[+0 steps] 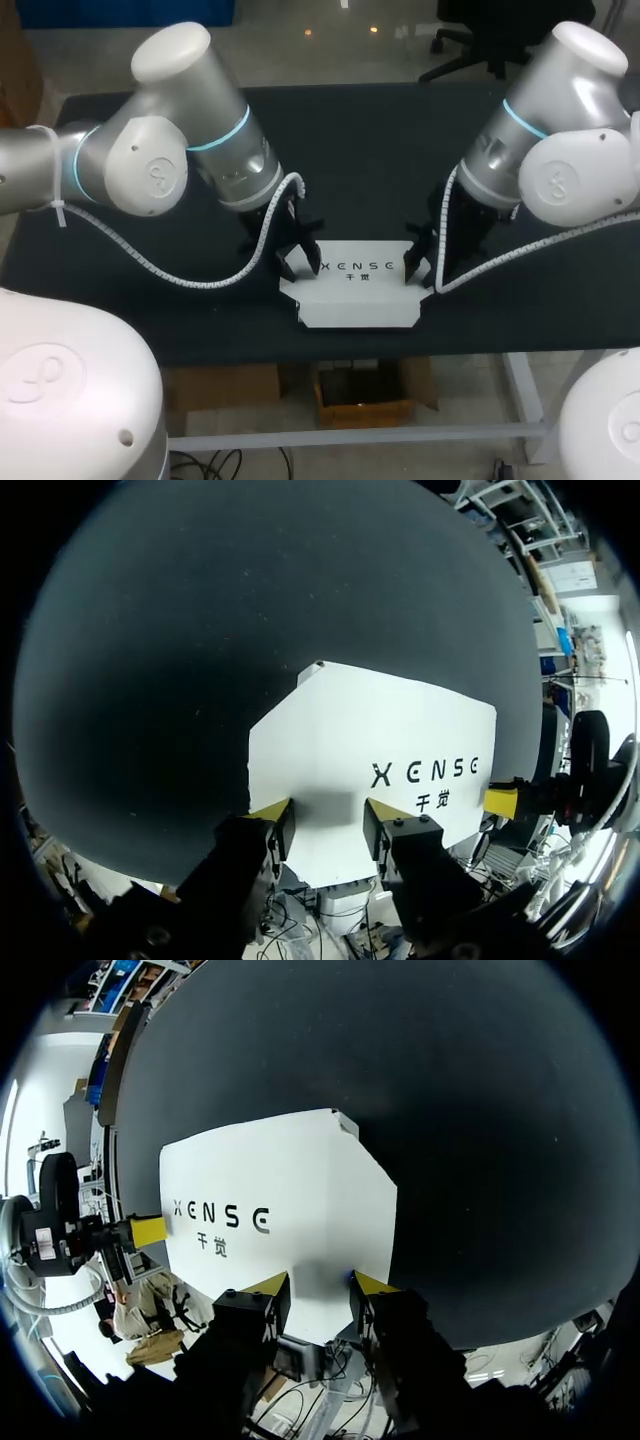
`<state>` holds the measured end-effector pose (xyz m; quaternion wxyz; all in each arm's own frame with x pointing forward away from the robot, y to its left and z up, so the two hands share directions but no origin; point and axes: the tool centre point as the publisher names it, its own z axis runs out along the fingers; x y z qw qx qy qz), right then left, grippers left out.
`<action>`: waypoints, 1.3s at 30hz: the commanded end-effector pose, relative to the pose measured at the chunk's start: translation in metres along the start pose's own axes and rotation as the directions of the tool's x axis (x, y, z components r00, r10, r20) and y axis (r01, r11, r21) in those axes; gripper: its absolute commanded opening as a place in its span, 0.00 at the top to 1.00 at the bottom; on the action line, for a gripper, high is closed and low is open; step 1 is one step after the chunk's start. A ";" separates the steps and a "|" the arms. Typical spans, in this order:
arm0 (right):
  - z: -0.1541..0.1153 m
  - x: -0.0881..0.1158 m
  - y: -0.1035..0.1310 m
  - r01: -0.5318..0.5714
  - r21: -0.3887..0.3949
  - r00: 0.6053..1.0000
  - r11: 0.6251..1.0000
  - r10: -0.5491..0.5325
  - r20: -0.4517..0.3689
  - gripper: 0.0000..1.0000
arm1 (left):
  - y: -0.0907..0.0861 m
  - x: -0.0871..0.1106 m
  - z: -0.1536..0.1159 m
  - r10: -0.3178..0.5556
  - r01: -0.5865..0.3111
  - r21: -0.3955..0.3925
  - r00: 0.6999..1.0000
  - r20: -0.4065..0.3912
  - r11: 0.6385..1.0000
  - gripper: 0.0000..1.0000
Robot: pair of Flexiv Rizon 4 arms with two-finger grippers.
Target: Assemble the packaging by folding the flat box into shape, placing the metal phone stand inside, and closing the box properly
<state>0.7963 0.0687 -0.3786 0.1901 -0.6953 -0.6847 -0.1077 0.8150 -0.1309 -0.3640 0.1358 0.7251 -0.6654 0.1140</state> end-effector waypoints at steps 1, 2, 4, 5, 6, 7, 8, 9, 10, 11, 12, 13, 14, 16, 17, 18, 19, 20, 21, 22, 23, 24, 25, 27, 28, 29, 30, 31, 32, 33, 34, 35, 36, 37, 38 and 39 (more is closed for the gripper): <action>0.002 -0.003 -0.003 -0.002 -0.021 1.000 1.000 0.002 -0.007 0.63 | 0.006 -0.010 0.001 0.004 -0.003 0.020 0.999 -0.036 1.000 0.56; 0.002 -0.003 -0.003 -0.002 -0.023 1.000 1.000 0.002 -0.009 0.64 | 0.006 -0.011 0.001 0.005 -0.004 0.021 0.999 -0.039 1.000 0.55; 0.003 -0.003 -0.002 -0.003 -0.024 1.000 1.000 0.003 -0.011 0.64 | 0.006 -0.012 0.001 0.005 -0.004 0.023 0.999 -0.044 1.000 0.55; 0.003 -0.003 -0.002 -0.003 -0.025 1.000 1.000 0.003 -0.013 0.64 | 0.006 -0.013 0.001 0.005 -0.004 0.023 0.999 -0.047 1.000 0.54; 0.003 -0.002 -0.002 -0.004 -0.025 1.000 1.000 0.004 -0.014 0.64 | 0.006 -0.013 0.001 0.004 -0.003 0.024 0.999 -0.049 1.000 0.53; 0.003 -0.002 -0.002 -0.004 -0.026 1.000 1.000 0.004 -0.016 0.64 | 0.006 -0.014 0.002 0.003 -0.002 0.024 0.999 -0.050 1.000 0.53; 0.004 -0.002 -0.002 -0.005 -0.026 1.000 1.000 0.005 -0.017 0.63 | 0.006 -0.014 0.002 0.003 -0.001 0.024 0.999 -0.053 1.000 0.53; 0.004 -0.002 -0.002 -0.008 -0.028 1.000 1.000 0.007 -0.020 0.63 | 0.005 -0.014 0.003 0.001 0.001 0.026 0.998 -0.055 1.000 0.53; 0.004 -0.003 -0.002 -0.008 -0.028 1.000 1.000 0.008 -0.020 0.63 | 0.006 -0.014 0.003 0.001 0.001 0.027 0.998 -0.056 1.000 0.53; 0.004 -0.003 -0.002 -0.010 -0.029 1.000 1.000 0.009 -0.022 0.63 | 0.006 -0.014 0.004 0.002 0.000 0.029 0.998 -0.059 1.000 0.54; 0.004 -0.003 -0.002 -0.012 -0.031 1.000 0.999 0.011 -0.024 0.63 | 0.006 -0.014 0.004 0.002 0.000 0.030 0.998 -0.061 1.000 0.54; 0.005 -0.003 -0.002 -0.013 -0.033 1.000 0.999 0.012 -0.025 0.63 | 0.005 -0.014 0.005 0.005 -0.003 0.031 0.998 -0.066 1.000 0.55; 0.005 -0.002 -0.002 -0.013 -0.034 1.000 0.999 0.012 -0.028 0.63 | 0.005 -0.013 0.005 0.007 -0.005 0.031 0.998 -0.069 1.000 0.55; 0.005 -0.002 -0.001 -0.014 -0.036 0.999 0.999 0.012 -0.031 0.63 | 0.005 -0.012 0.006 0.011 -0.009 0.031 0.997 -0.073 0.999 0.57; 0.006 -0.002 -0.001 -0.014 -0.037 0.999 0.999 0.013 -0.032 0.63 | 0.005 -0.012 0.006 0.013 -0.011 0.031 0.997 -0.075 0.999 0.57; 0.006 -0.002 -0.001 -0.014 -0.039 0.999 0.999 0.013 -0.034 0.63 | 0.004 -0.011 0.007 0.014 -0.012 0.031 0.997 -0.076 0.999 0.58; 0.006 -0.001 -0.001 -0.014 -0.040 0.999 0.999 0.013 -0.036 0.63 | 0.004 -0.011 0.007 0.015 -0.012 0.032 0.997 -0.077 0.999 0.58; 0.006 -0.001 -0.001 -0.015 -0.042 0.999 0.999 0.014 -0.039 0.63 | 0.004 -0.011 0.008 0.017 -0.014 0.032 0.997 -0.078 0.999 0.58; 0.006 -0.001 -0.001 -0.016 -0.044 0.999 0.999 0.014 -0.041 0.63 | 0.004 -0.011 0.008 0.017 -0.015 0.032 0.997 -0.078 0.999 0.59; 0.006 -0.001 -0.001 -0.017 -0.046 0.999 0.999 0.015 -0.043 0.63 | 0.004 -0.011 0.008 0.018 -0.016 0.033 0.997 -0.079 0.999 0.59; 0.006 -0.001 -0.001 -0.019 -0.048 0.999 0.999 0.017 -0.046 0.63 | 0.004 -0.011 0.008 0.019 -0.017 0.034 0.997 -0.080 0.999 0.59; 0.007 -0.001 -0.001 -0.021 -0.050 0.999 0.999 0.019 -0.049 0.63 | 0.004 -0.011 0.008 0.019 -0.017 0.035 0.996 -0.081 0.999 0.59; 0.007 -0.001 -0.001 -0.022 -0.052 0.998 0.998 0.020 -0.053 0.63 | 0.004 -0.011 0.008 0.020 -0.017 0.036 0.996 -0.083 0.999 0.59; 0.007 -0.001 -0.001 -0.026 -0.057 0.998 0.998 0.023 -0.061 0.62 | 0.004 -0.010 0.009 0.020 -0.017 0.037 0.996 -0.086 0.999 0.59; 0.007 -0.001 -0.001 -0.029 -0.059 0.998 0.998 0.025 -0.064 0.62 | 0.004 -0.010 0.009 0.021 -0.018 0.038 0.996 -0.089 0.999 0.58; 0.008 0.000 -0.001 -0.031 -0.061 0.997 0.998 0.027 -0.067 0.62 | 0.004 -0.010 0.009 0.021 -0.018 0.038 0.996 -0.090 0.999 0.58; 0.008 0.000 -0.001 -0.033 -0.063 0.997 0.997 0.028 -0.073 0.62 | 0.004 -0.010 0.009 0.021 -0.017 0.039 0.995 -0.095 0.999 0.58; 0.008 0.000 -0.001 -0.033 -0.065 0.997 0.997 0.029 -0.074 0.62 | 0.004 -0.010 0.009 0.021 -0.017 0.040 0.995 -0.097 0.999 0.58; 0.008 0.000 -0.001 -0.034 -0.071 0.996 0.997 0.029 -0.079 0.62 | 0.005 -0.010 0.009 0.020 -0.016 0.041 0.995 -0.099 0.999 0.58; 0.008 0.000 -0.002 -0.036 -0.074 0.996 0.997 0.030 -0.081 0.62 | 0.005 -0.010 0.009 0.020 -0.015 0.041 0.995 -0.101 0.999 0.58; 0.008 0.000 -0.002 -0.039 -0.077 0.996 0.996 0.032 -0.082 0.62 | 0.005 -0.010 0.009 0.019 -0.015 0.041 0.995 -0.102 0.999 0.58; 0.008 0.000 -0.002 -0.041 -0.079 0.996 0.996 0.034 -0.084 0.62 | 0.004 -0.010 0.009 0.018 -0.014 0.041 0.995 -0.102 0.999 0.58; 0.008 0.000 -0.002 -0.041 -0.080 0.996 0.996 0.034 -0.085 0.61 | 0.004 -0.009 0.010 0.016 -0.012 0.039 0.995 -0.102 0.999 0.57; 0.008 0.000 -0.002 -0.042 -0.083 0.996 0.996 0.035 -0.086 0.61 | 0.004 -0.009 0.010 0.014 -0.011 0.036 0.995 -0.103 0.999 0.57; 0.008 0.000 -0.002 -0.043 -0.084 0.996 0.996 0.036 -0.087 0.62 | 0.003 -0.009 0.010 0.012 -0.009 0.034 0.994 -0.104 0.999 0.58; 0.008 0.000 -0.002 -0.043 -0.084 0.996 0.995 0.036 -0.087 0.62 | 0.003 -0.009 0.010 0.011 -0.008 0.033 0.994 -0.104 0.999 0.57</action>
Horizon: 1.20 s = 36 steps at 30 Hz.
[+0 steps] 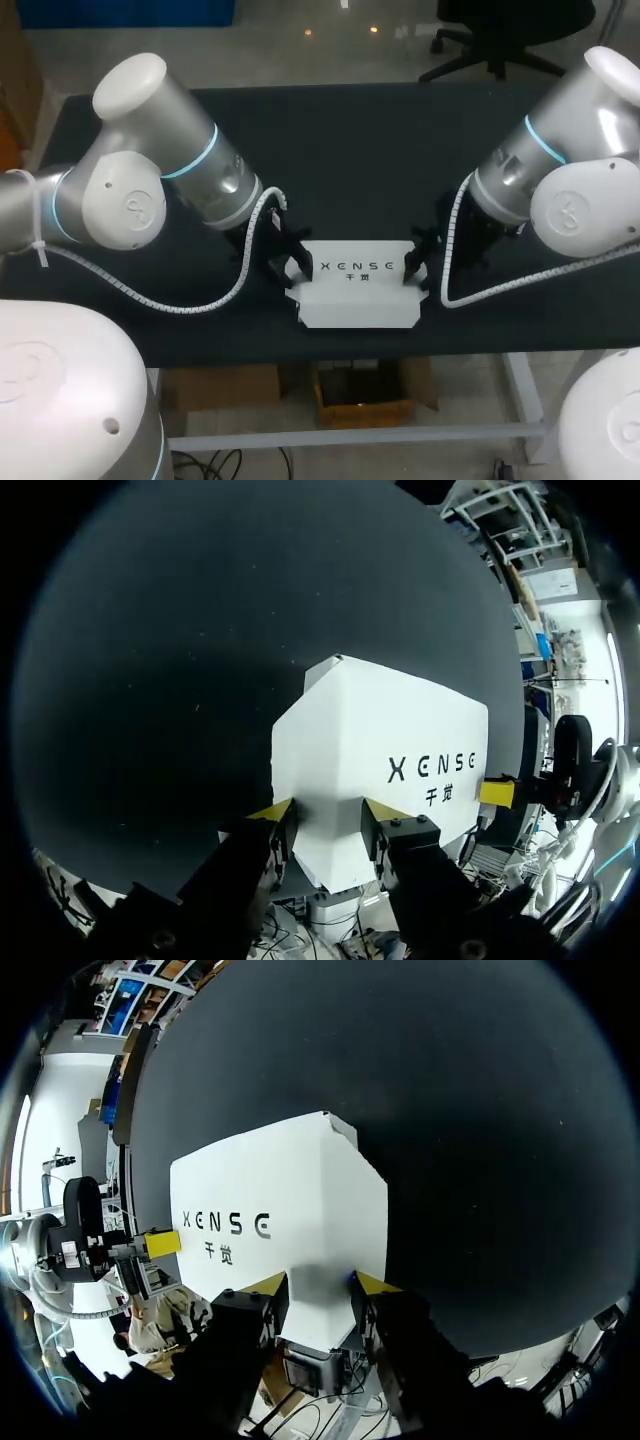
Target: Assemble the packaging by folding the flat box into shape, placing the metal phone stand inside, and closing the box properly
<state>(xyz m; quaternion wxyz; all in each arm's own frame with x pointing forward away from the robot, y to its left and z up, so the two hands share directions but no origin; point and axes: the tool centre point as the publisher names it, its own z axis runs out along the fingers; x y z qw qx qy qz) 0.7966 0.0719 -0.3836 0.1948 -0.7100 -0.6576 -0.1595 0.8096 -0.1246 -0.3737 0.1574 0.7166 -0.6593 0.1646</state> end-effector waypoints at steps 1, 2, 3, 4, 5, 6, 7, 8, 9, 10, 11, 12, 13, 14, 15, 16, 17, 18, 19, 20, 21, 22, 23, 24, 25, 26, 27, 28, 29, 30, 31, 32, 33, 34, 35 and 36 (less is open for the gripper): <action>0.002 -0.001 -0.003 -0.001 -0.013 1.000 1.000 0.001 -0.001 0.62 | -0.001 0.000 0.003 -0.003 0.003 -0.005 1.000 -0.001 1.000 0.57; 0.002 -0.001 -0.003 -0.002 -0.015 1.000 1.000 0.002 -0.001 0.61 | -0.002 0.000 0.003 -0.004 0.004 -0.007 1.000 -0.002 1.000 0.57; 0.002 -0.001 -0.004 -0.003 -0.017 1.000 1.000 0.003 -0.003 0.61 | -0.002 0.000 0.003 -0.005 0.005 -0.008 1.000 -0.003 1.000 0.58; 0.002 -0.001 -0.004 -0.003 -0.018 1.000 1.000 0.003 -0.004 0.61 | -0.002 0.000 0.003 -0.006 0.006 -0.008 1.000 -0.003 1.000 0.58; 0.001 -0.001 -0.004 -0.003 -0.021 1.000 1.000 0.003 -0.006 0.61 | -0.003 0.001 0.003 -0.007 0.007 -0.011 1.000 -0.005 1.000 0.58; 0.001 -0.001 -0.004 -0.003 -0.021 1.000 1.000 0.003 -0.006 0.61 | -0.003 0.001 0.003 -0.007 0.007 -0.011 1.000 -0.005 1.000 0.58; 0.001 -0.001 -0.004 -0.003 -0.021 1.000 1.000 0.003 -0.006 0.60 | -0.003 0.001 0.004 -0.008 0.008 -0.012 1.000 -0.007 1.000 0.58; 0.001 -0.001 -0.004 -0.003 -0.021 1.000 1.000 0.003 -0.006 0.61 | -0.004 0.001 0.003 -0.008 0.008 -0.013 1.000 -0.008 1.000 0.58; 0.001 -0.001 -0.004 -0.003 -0.021 1.000 1.000 0.003 -0.006 0.61 | -0.004 0.001 0.003 -0.008 0.008 -0.013 1.000 -0.008 1.000 0.57; 0.001 -0.001 -0.004 -0.003 -0.021 1.000 1.000 0.003 -0.006 0.61 | -0.004 0.001 0.003 -0.008 0.008 -0.013 1.000 -0.008 1.000 0.57; 0.001 -0.001 -0.004 -0.003 -0.021 1.000 1.000 0.003 -0.006 0.61 | -0.004 0.001 0.003 -0.008 0.008 -0.013 1.000 -0.008 1.000 0.56; 0.001 -0.001 -0.004 -0.003 -0.021 1.000 1.000 0.003 -0.006 0.60 | -0.004 0.001 0.003 -0.008 0.008 -0.013 1.000 -0.008 1.000 0.55; 0.001 -0.001 -0.004 -0.003 -0.021 1.000 1.000 0.003 -0.006 0.58 | -0.004 0.001 0.003 -0.008 0.008 -0.013 1.000 -0.008 1.000 0.55; 0.001 -0.001 -0.004 -0.003 -0.021 1.000 1.000 0.003 -0.006 0.58 | -0.004 0.001 0.003 -0.008 0.008 -0.013 1.000 -0.008 1.000 0.53; 0.001 -0.001 -0.004 -0.003 -0.021 1.000 1.000 0.003 -0.006 0.58 | -0.004 0.001 0.003 -0.008 0.008 -0.013 1.000 -0.008 1.000 0.53; 0.001 -0.001 -0.004 -0.003 -0.021 1.000 1.000 0.003 -0.006 0.57 | -0.004 0.001 0.003 -0.008 0.008 -0.013 1.000 -0.008 1.000 0.52; 0.001 -0.001 -0.004 -0.003 -0.021 1.000 1.000 0.003 -0.006 0.56 | -0.004 0.001 0.003 -0.008 0.008 -0.013 1.000 -0.008 1.000 0.52; 0.001 -0.001 -0.004 -0.003 -0.021 1.000 1.000 0.003 -0.006 0.56 | -0.004 0.001 0.003 -0.008 0.008 -0.013 1.000 -0.008 1.000 0.52; 0.001 -0.001 -0.004 -0.003 -0.021 1.000 1.000 0.003 -0.006 0.56 | -0.004 0.001 0.003 -0.008 0.008 -0.013 1.000 -0.008 1.000 0.52; 0.001 -0.001 -0.004 -0.003 -0.021 1.000 1.000 0.003 -0.006 0.55 | -0.004 0.001 0.003 -0.008 0.008 -0.013 1.000 -0.008 1.000 0.53; 0.001 -0.001 -0.004 -0.003 -0.021 1.000 1.000 0.003 -0.006 0.55 | -0.004 0.001 0.003 -0.008 0.008 -0.013 1.000 -0.008 1.000 0.52; 0.001 -0.001 -0.004 -0.003 -0.021 1.000 1.000 0.003 -0.006 0.55 | -0.004 0.001 0.003 -0.008 0.008 -0.013 1.000 -0.008 1.000 0.53; 0.001 -0.001 -0.004 -0.003 -0.021 1.000 1.000 0.003 -0.006 0.55 | -0.004 0.001 0.003 -0.008 0.008 -0.013 1.000 -0.008 1.000 0.53; 0.001 -0.001 -0.004 -0.003 -0.021 1.000 1.000 0.003 -0.006 0.55 | -0.004 0.001 0.003 -0.008 0.008 -0.013 1.000 -0.008 1.000 0.53; 0.001 -0.001 -0.004 -0.003 -0.021 1.000 1.000 0.003 -0.006 0.57 | -0.004 0.001 0.003 -0.008 0.008 -0.013 1.000 -0.008 1.000 0.56; 0.001 -0.001 -0.004 -0.003 -0.021 1.000 1.000 0.003 -0.006 0.57 | -0.004 0.001 0.003 -0.008 0.008 -0.013 1.000 -0.008 1.000 0.56; 0.001 -0.001 -0.004 -0.003 -0.021 1.000 1.000 0.003 -0.006 0.57 | -0.004 0.001 0.003 -0.008 0.008 -0.013 1.000 -0.008 1.000 0.58; 0.001 -0.001 -0.004 -0.003 -0.021 1.000 1.000 0.003 -0.006 0.58 | -0.004 0.001 0.003 -0.008 0.008 -0.013 1.000 -0.008 1.000 0.60; 0.001 -0.001 -0.004 -0.003 -0.021 1.000 1.000 0.003 -0.006 0.57 | -0.004 0.001 0.003 -0.008 0.008 -0.013 1.000 -0.008 1.000 0.56; 0.001 -0.001 -0.004 -0.003 -0.021 1.000 1.000 0.003 -0.006 0.57 | -0.004 0.001 0.003 -0.008 0.008 -0.013 1.000 -0.008 1.000 0.56; 0.001 -0.001 -0.004 -0.003 -0.021 1.000 1.000 0.003 -0.006 0.58 | -0.004 0.001 0.003 -0.008 0.008 -0.013 1.000 -0.008 1.000 0.56; 0.001 -0.001 -0.004 -0.003 -0.021 1.000 1.000 0.003 -0.006 0.58 | -0.004 0.001 0.003 -0.008 0.008 -0.013 1.000 -0.008 1.000 0.56; 0.001 -0.001 -0.004 -0.003 -0.021 1.000 1.000 0.003 -0.006 0.57 | -0.004 0.001 0.003 -0.008 0.008 -0.013 1.000 -0.008 1.000 0.55; 0.001 -0.001 -0.004 -0.003 -0.021 1.000 1.000 0.003 -0.006 0.57 | -0.004 0.001 0.003 -0.008 0.008 -0.013 1.000 -0.008 1.000 0.55; 0.001 -0.001 -0.004 -0.003 -0.021 1.000 1.000 0.003 -0.006 0.57 | -0.004 0.001 0.003 -0.008 0.008 -0.013 1.000 -0.008 1.000 0.52; 0.001 -0.001 -0.004 -0.003 -0.021 1.000 1.000 0.003 -0.006 0.58 | -0.004 0.001 0.003 -0.008 0.008 -0.013 1.000 -0.008 1.000 0.53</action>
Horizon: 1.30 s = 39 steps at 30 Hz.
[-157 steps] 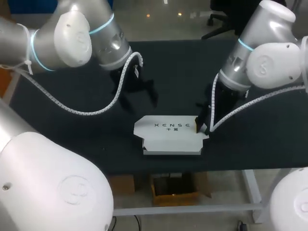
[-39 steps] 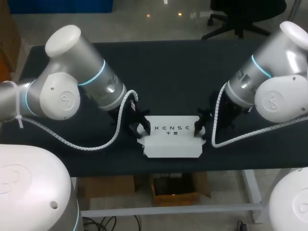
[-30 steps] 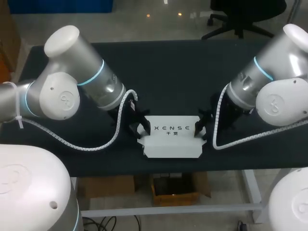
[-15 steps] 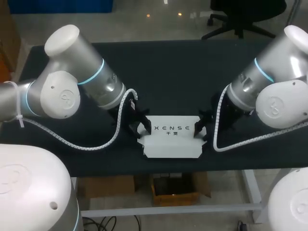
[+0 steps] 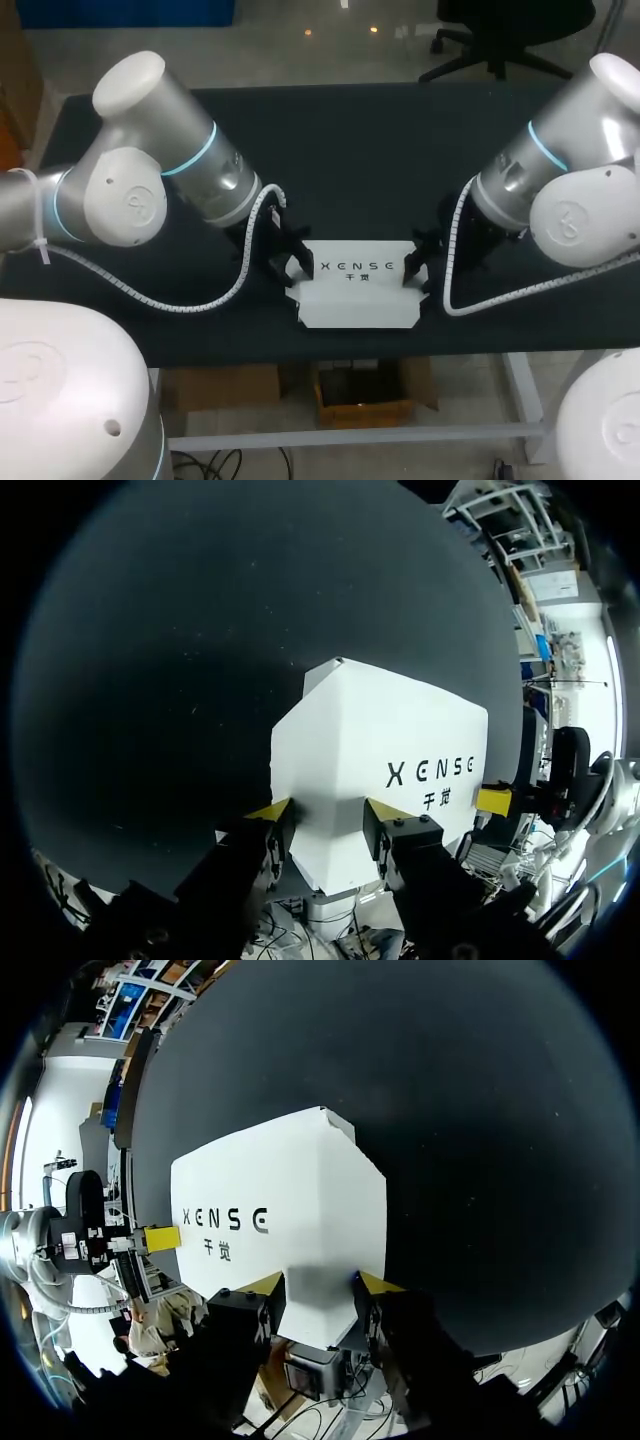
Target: Assemble the packaging by folding the flat box into shape, placing the metal phone stand inside, and closing the box properly
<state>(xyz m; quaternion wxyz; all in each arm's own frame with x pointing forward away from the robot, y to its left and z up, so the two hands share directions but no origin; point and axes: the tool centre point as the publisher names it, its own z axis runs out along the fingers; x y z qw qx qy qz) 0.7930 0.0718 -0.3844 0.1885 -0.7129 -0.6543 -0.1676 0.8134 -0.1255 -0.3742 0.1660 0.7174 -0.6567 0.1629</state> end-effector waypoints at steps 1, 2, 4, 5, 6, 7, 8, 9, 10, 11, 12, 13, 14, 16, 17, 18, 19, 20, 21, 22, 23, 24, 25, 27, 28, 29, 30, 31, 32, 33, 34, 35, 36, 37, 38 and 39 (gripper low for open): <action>0.000 0.000 0.000 0.000 0.001 1.000 1.000 0.000 -0.002 0.59 | 0.000 0.000 0.002 0.000 0.000 0.000 1.000 0.002 1.000 0.54; 0.000 0.000 0.000 0.000 0.001 1.000 1.000 0.000 -0.002 0.62 | 0.000 0.000 0.002 0.000 0.000 0.000 1.000 0.002 1.000 0.56; 0.000 0.000 0.000 0.000 0.001 1.000 1.000 0.000 -0.002 0.64 | 0.000 0.000 0.002 0.000 0.000 0.000 1.000 0.002 1.000 0.62; 0.000 0.000 0.000 0.000 0.001 1.000 1.000 0.000 -0.002 0.65 | 0.000 0.000 0.002 0.000 0.000 0.000 1.000 0.002 1.000 0.64; 0.000 0.000 0.000 0.000 0.001 1.000 1.000 0.000 -0.002 0.66 | 0.001 0.000 0.002 -0.001 0.001 0.005 1.000 -0.002 1.000 0.64; 0.001 0.000 0.000 -0.001 0.000 1.000 1.000 0.001 -0.002 0.66 | 0.001 -0.001 0.002 -0.001 0.001 0.007 1.000 -0.003 1.000 0.65; 0.002 0.000 0.000 -0.003 0.000 1.000 1.000 0.003 -0.003 0.65 | 0.002 -0.001 0.001 -0.001 0.001 0.010 1.000 -0.006 1.000 0.65; 0.002 -0.001 0.000 -0.005 -0.001 1.000 1.000 0.005 -0.004 0.65 | 0.002 -0.001 0.001 -0.003 0.003 0.013 1.000 -0.009 1.000 0.64; 0.002 -0.001 0.000 -0.006 -0.002 1.000 1.000 0.006 -0.005 0.64 | 0.002 -0.002 0.001 -0.003 0.003 0.015 1.000 -0.010 1.000 0.65; 0.002 -0.001 0.000 -0.007 -0.006 1.000 1.000 0.007 -0.008 0.63 | 0.003 -0.002 0.001 -0.001 0.002 0.015 1.000 -0.012 1.000 0.65; 0.002 -0.002 -0.001 -0.007 -0.007 1.000 1.000 0.007 -0.008 0.62 | 0.004 -0.002 0.001 -0.001 0.001 0.017 1.000 -0.014 1.000 0.65; 0.002 -0.002 -0.001 -0.007 -0.008 1.000 1.000 0.007 -0.009 0.62 | 0.004 -0.003 0.002 0.000 0.001 0.018 1.000 -0.014 1.000 0.65; 0.002 -0.002 -0.002 -0.007 -0.011 1.000 1.000 0.007 -0.010 0.62 | 0.004 -0.003 0.002 0.001 0.000 0.019 1.000 -0.015 1.000 0.65; 0.002 -0.003 -0.003 -0.007 -0.016 1.000 1.000 0.006 -0.013 0.61 | 0.005 -0.004 0.003 0.006 -0.005 0.024 1.000 -0.018 1.000 0.65; 0.002 -0.003 -0.003 -0.006 -0.018 1.000 1.000 0.005 -0.014 0.61 | 0.006 -0.004 0.003 0.007 -0.006 0.028 1.000 -0.020 1.000 0.65; 0.002 -0.003 -0.003 -0.005 -0.019 1.000 1.000 0.005 -0.014 0.61 | 0.006 -0.004 0.003 0.008 -0.007 0.030 1.000 -0.022 1.000 0.65; 0.003 -0.003 -0.003 -0.005 -0.020 1.000 1.000 0.004 -0.014 0.60 | 0.007 -0.005 0.004 0.011 -0.010 0.034 1.000 -0.028 0.999 0.65; 0.003 -0.004 -0.003 -0.004 -0.021 1.000 1.000 0.003 -0.016 0.60 | 0.007 -0.006 0.004 0.012 -0.011 0.036 0.999 -0.030 0.999 0.64; 0.003 -0.005 -0.004 -0.003 -0.023 1.000 1.000 0.002 -0.018 0.60 | 0.007 -0.006 0.005 0.017 -0.015 0.039 0.999 -0.037 0.999 0.65; 0.003 -0.005 -0.004 -0.001 -0.026 1.000 1.000 0.001 -0.023 0.60 | 0.008 -0.007 0.006 0.018 -0.016 0.040 0.999 -0.040 0.999 0.65; 0.003 -0.006 -0.004 0.000 -0.029 1.000 1.000 -0.001 -0.028 0.60 | 0.008 -0.008 0.006 0.018 -0.016 0.041 0.999 -0.041 0.999 0.65; 0.003 -0.007 -0.004 0.001 -0.033 0.999 0.999 -0.002 -0.033 0.60 | 0.008 -0.008 0.007 0.022 -0.020 0.039 0.999 -0.048 0.999 0.65; 0.003 -0.007 -0.005 0.001 -0.037 0.999 0.999 -0.003 -0.037 0.60 | 0.008 -0.009 0.008 0.022 -0.020 0.039 0.999 -0.050 0.999 0.65; 0.003 -0.009 -0.005 0.004 -0.045 0.999 0.999 -0.006 -0.047 0.60 | 0.007 -0.010 0.009 0.025 -0.023 0.038 0.998 -0.054 0.999 0.66; 0.003 -0.010 -0.005 0.005 -0.047 0.999 0.999 -0.008 -0.051 0.60 | 0.007 -0.010 0.009 0.026 -0.024 0.037 0.998 -0.055 0.999 0.66; 0.003 -0.010 -0.005 0.006 -0.048 0.998 0.999 -0.008 -0.055 0.60 | 0.007 -0.010 0.010 0.027 -0.025 0.038 0.998 -0.056 0.999 0.66; 0.003 -0.011 -0.005 0.009 -0.051 0.998 0.999 -0.013 -0.063 0.60 | 0.007 -0.009 0.011 0.032 -0.030 0.038 0.998 -0.060 0.999 0.66; 0.004 -0.011 -0.004 0.011 -0.054 0.998 0.998 -0.015 -0.066 0.60 | 0.007 -0.009 0.011 0.035 -0.032 0.039 0.997 -0.063 0.999 0.66; 0.004 -0.011 -0.004 0.012 -0.057 0.998 0.998 -0.016 -0.068 0.60 | 0.007 -0.009 0.011 0.037 -0.034 0.041 0.997 -0.066 0.999 0.66; 0.005 -0.011 -0.004 0.017 -0.060 0.997 0.998 -0.021 -0.073 0.60 | 0.007 -0.009 0.011 0.039 -0.037 0.041 0.997 -0.068 0.998 0.66; 0.005 -0.011 -0.004 0.020 -0.062 0.997 0.998 -0.024 -0.075 0.60 | 0.007 -0.009 0.011 0.041 -0.038 0.042 0.997 -0.071 0.998 0.66; 0.006 -0.010 -0.004 0.022 -0.067 0.997 0.998 -0.027 -0.077 0.60 | 0.007 -0.009 0.011 0.043 -0.040 0.042 0.996 -0.073 0.998 0.66; 0.006 -0.010 -0.003 0.027 -0.070 0.996 0.997 -0.033 -0.079 0.60 | 0.008 -0.009 0.012 0.045 -0.042 0.042 0.996 -0.074 0.998 0.66; 0.006 -0.010 -0.003 0.030 -0.072 0.996 0.997 -0.035 -0.082 0.60 | 0.008 -0.008 0.012 0.047 -0.044 0.043 0.996 -0.075 0.998 0.66; 0.006 -0.010 -0.002 0.031 -0.075 0.996 0.997 -0.037 -0.084 0.60 | 0.008 -0.008 0.013 0.049 -0.046 0.043 0.996 -0.075 0.998 0.66; 0.006 -0.010 -0.002 0.032 -0.077 0.995 0.996 -0.039 -0.086 0.60 | 0.008 -0.007 0.013 0.051 -0.048 0.043 0.996 -0.075 0.998 0.66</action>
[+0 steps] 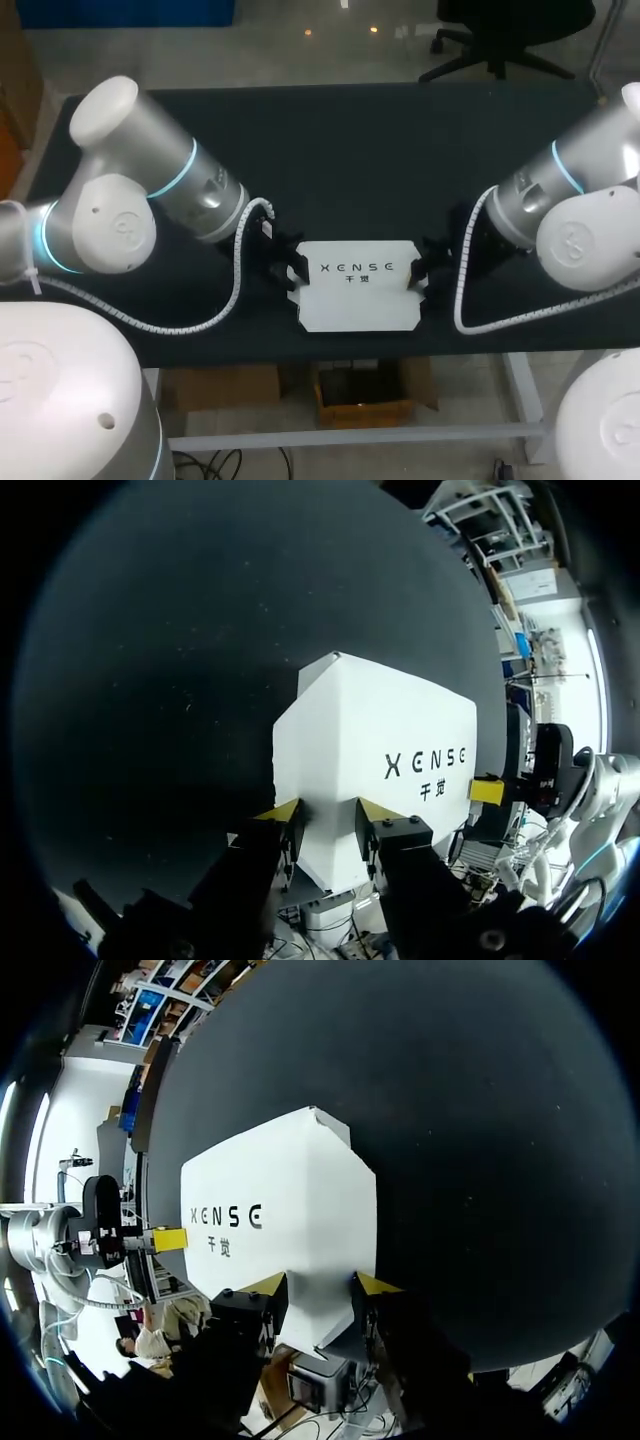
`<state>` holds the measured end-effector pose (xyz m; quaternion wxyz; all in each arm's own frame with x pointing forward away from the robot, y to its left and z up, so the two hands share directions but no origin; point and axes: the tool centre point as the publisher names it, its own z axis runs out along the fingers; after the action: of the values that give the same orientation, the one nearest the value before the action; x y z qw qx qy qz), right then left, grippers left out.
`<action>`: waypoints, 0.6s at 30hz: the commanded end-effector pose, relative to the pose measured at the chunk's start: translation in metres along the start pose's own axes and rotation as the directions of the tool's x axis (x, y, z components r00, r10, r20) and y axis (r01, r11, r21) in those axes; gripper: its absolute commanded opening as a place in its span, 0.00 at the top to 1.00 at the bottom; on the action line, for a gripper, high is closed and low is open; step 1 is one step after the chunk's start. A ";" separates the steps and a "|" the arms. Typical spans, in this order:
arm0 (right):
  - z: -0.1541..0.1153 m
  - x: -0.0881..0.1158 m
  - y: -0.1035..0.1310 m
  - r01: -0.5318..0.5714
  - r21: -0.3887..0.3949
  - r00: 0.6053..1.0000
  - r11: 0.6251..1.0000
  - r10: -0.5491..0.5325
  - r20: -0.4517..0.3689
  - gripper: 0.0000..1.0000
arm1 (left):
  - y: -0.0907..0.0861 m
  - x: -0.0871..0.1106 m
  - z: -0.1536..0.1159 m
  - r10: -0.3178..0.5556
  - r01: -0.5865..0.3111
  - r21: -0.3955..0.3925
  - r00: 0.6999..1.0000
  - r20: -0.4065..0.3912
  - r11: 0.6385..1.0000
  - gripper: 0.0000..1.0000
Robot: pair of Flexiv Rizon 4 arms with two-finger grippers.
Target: Assemble the packaging by folding the flat box into shape, placing the metal phone stand inside, and closing the box properly
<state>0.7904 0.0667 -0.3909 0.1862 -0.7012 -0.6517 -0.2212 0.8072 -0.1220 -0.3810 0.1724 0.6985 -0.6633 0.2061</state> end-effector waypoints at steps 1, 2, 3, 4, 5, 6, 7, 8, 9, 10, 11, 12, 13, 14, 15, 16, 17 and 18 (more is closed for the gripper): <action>0.003 -0.003 0.001 0.007 -0.008 1.000 1.000 -0.007 -0.014 0.60 | 0.002 -0.001 0.008 0.006 -0.006 0.002 1.000 -0.002 1.000 0.66; 0.003 -0.003 0.002 0.008 -0.010 1.000 1.000 -0.008 -0.016 0.60 | 0.002 0.000 0.008 0.008 -0.008 0.001 1.000 -0.002 1.000 0.66; 0.003 -0.003 0.003 0.011 -0.013 1.000 1.000 -0.012 -0.020 0.60 | 0.002 0.000 0.008 0.010 -0.010 0.002 1.000 -0.001 1.000 0.66; 0.003 -0.003 0.004 0.014 -0.015 1.000 1.000 -0.014 -0.023 0.61 | 0.002 0.000 0.008 0.012 -0.012 0.002 1.000 -0.001 1.000 0.66; 0.003 -0.003 0.006 0.016 -0.017 1.000 1.000 -0.017 -0.026 0.60 | 0.002 0.000 0.008 0.013 -0.013 0.002 1.000 -0.001 1.000 0.66; 0.003 -0.003 0.007 0.019 -0.018 0.999 1.000 -0.020 -0.031 0.61 | 0.002 0.000 0.008 0.014 -0.014 0.002 1.000 -0.001 1.000 0.66; 0.003 -0.002 0.007 0.021 -0.018 0.999 1.000 -0.022 -0.032 0.60 | 0.002 0.001 0.008 0.015 -0.015 0.002 1.000 0.000 1.000 0.65; 0.004 -0.002 0.009 0.023 -0.018 0.999 1.000 -0.024 -0.035 0.60 | 0.002 0.001 0.008 0.016 -0.016 0.002 1.000 0.001 1.000 0.65; 0.004 -0.001 0.010 0.028 -0.019 0.999 0.999 -0.028 -0.041 0.60 | 0.001 0.001 0.008 0.017 -0.017 0.003 1.000 0.001 1.000 0.65; 0.004 0.000 0.011 0.031 -0.019 0.999 0.999 -0.031 -0.043 0.60 | 0.001 0.001 0.008 0.018 -0.018 0.003 1.000 0.001 1.000 0.65; 0.005 0.000 0.012 0.032 -0.019 0.998 0.999 -0.033 -0.045 0.60 | 0.001 0.001 0.008 0.019 -0.019 0.003 1.000 0.001 1.000 0.65; 0.006 0.001 0.013 0.036 -0.017 0.998 0.999 -0.037 -0.050 0.60 | 0.001 0.001 0.008 0.020 -0.020 0.004 1.000 0.000 1.000 0.65; 0.007 0.001 0.013 0.038 -0.016 0.998 0.999 -0.038 -0.052 0.60 | 0.001 0.001 0.009 0.021 -0.021 0.004 1.000 -0.002 1.000 0.65; 0.009 0.002 0.014 0.040 -0.013 0.998 0.999 -0.041 -0.054 0.60 | 0.001 0.001 0.009 0.024 -0.024 0.005 1.000 -0.007 1.000 0.65; 0.010 0.002 0.015 0.042 -0.012 0.998 0.999 -0.042 -0.056 0.60 | 0.001 0.001 0.010 0.025 -0.025 0.005 1.000 -0.009 1.000 0.65; 0.011 0.002 0.015 0.044 -0.010 0.997 0.999 -0.044 -0.059 0.60 | 0.001 0.000 0.010 0.026 -0.026 0.006 1.000 -0.015 1.000 0.65; 0.012 0.002 0.014 0.044 -0.009 0.997 0.999 -0.045 -0.062 0.60 | 0.001 0.000 0.011 0.029 -0.029 0.006 0.999 -0.022 1.000 0.65; 0.012 0.002 0.014 0.045 -0.009 0.997 0.999 -0.046 -0.066 0.60 | 0.002 0.000 0.011 0.031 -0.030 0.007 0.999 -0.029 1.000 0.65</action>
<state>0.8014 0.0729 -0.3950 0.1889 -0.6834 -0.6598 -0.2487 0.8074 -0.1252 -0.3806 0.1732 0.6878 -0.6714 0.2146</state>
